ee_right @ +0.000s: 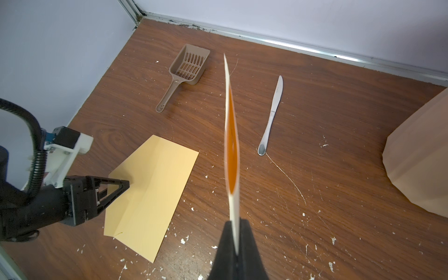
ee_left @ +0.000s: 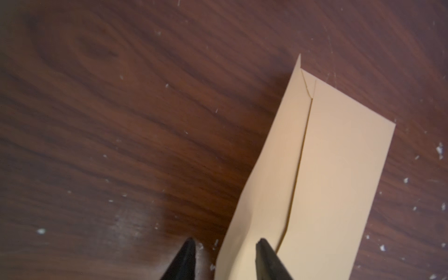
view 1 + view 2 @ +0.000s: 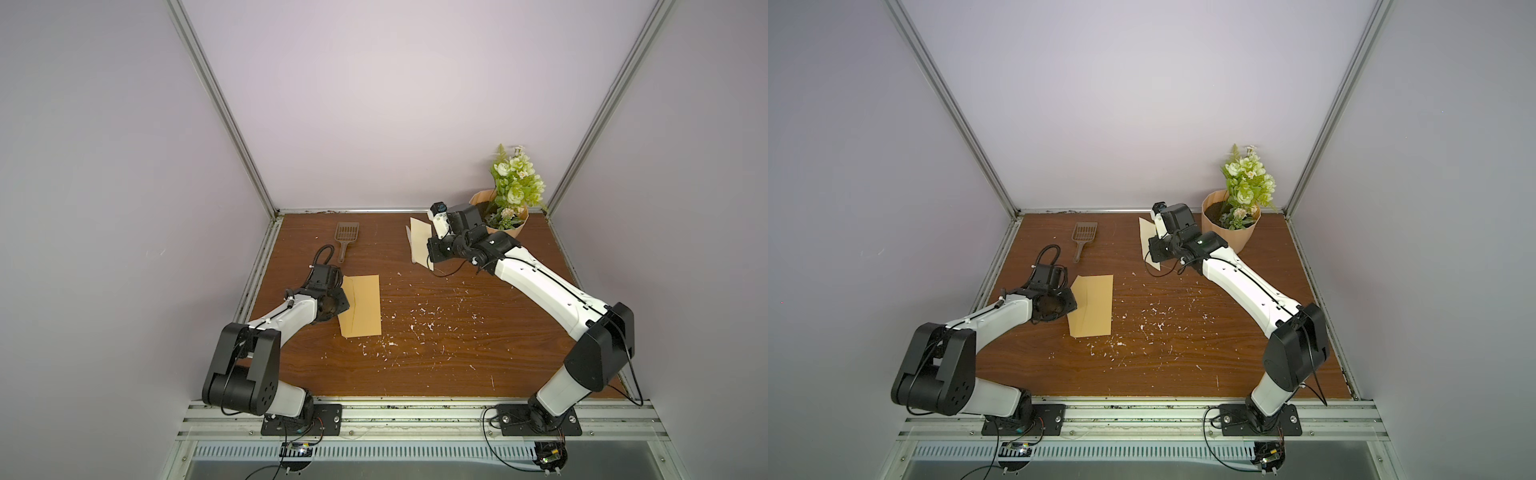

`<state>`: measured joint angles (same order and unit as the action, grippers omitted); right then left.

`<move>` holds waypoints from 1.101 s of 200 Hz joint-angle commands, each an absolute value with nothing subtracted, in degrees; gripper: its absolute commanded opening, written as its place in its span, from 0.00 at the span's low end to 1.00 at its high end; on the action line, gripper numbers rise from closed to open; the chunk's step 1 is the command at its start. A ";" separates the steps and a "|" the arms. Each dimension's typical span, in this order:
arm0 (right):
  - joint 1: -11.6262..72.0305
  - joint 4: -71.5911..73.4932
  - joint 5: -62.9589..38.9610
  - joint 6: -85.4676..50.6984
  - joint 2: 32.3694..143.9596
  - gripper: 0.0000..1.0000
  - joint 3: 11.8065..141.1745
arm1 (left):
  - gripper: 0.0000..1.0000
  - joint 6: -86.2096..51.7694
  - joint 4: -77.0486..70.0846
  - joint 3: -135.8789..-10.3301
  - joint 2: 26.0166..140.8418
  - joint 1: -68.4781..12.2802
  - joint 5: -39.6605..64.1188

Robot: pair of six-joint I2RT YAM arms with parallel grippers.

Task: Fold the letter paper in half and place it into the envelope
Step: Pick up the envelope from the center of the board, then place the letter paper in the envelope.

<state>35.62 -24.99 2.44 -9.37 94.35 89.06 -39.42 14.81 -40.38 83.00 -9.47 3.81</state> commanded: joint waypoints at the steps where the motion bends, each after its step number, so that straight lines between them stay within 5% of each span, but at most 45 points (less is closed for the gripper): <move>1: 35.73 -24.84 1.94 -9.10 92.21 0.00 88.40 | 0.20 -39.55 12.46 -40.42 83.31 -8.70 4.72; 25: 35.74 -25.04 1.85 -8.73 91.25 0.00 86.66 | 0.00 -37.27 14.13 -42.85 83.24 -8.61 3.88; 74: 35.22 -23.47 3.83 1.32 86.51 0.00 83.22 | 0.00 -26.29 18.80 -55.74 81.40 -8.57 8.70; 118: 35.24 -12.41 -8.14 33.09 73.01 0.00 69.32 | 0.00 -16.52 24.69 -68.88 88.28 -8.61 33.98; 145: 35.99 -22.75 -17.16 52.71 69.65 0.00 69.17 | 0.00 -12.92 26.83 -69.88 89.66 -8.61 45.24; 176: 38.32 -27.30 -25.05 59.24 67.99 0.00 72.49 | 0.00 -8.20 31.15 -71.04 91.73 -8.95 55.22; 220: 45.71 -48.04 -25.58 68.27 79.52 0.00 88.61 | 0.00 0.13 39.84 -72.77 93.89 -16.34 56.65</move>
<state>41.78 -35.35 -22.41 59.40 74.17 81.21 -7.70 32.32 -70.43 92.92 -11.77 51.44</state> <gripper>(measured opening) 0.049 0.045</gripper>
